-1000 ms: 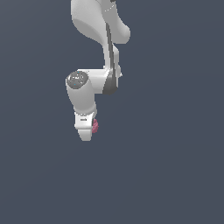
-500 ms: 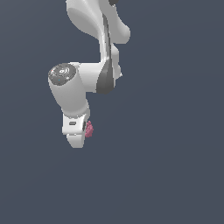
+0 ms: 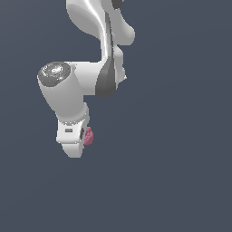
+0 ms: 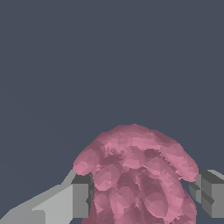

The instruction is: Pick up the object and move it to a goal position.

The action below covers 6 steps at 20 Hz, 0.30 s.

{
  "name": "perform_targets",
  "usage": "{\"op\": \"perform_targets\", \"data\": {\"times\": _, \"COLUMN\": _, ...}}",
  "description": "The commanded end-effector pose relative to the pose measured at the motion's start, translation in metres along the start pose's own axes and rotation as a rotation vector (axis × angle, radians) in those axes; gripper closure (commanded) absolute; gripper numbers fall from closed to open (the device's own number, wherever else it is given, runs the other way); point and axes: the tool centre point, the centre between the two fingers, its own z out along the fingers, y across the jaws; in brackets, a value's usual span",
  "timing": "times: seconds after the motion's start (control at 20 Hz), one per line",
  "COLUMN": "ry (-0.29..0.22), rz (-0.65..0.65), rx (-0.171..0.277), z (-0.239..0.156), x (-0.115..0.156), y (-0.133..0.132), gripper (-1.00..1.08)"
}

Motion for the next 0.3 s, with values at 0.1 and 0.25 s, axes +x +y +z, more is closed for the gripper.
{"op": "perform_targets", "data": {"times": 0.1, "ry": 0.0, "rz": 0.0, "rx": 0.0, "z": -0.0028, "x": -0.001, "y": 0.0035, "gripper": 1.08}}
{"op": "perform_targets", "data": {"times": 0.25, "ry": 0.0, "rz": 0.0, "rx": 0.0, "z": -0.0023, "x": -0.001, "y": 0.0033, "gripper": 1.08}}
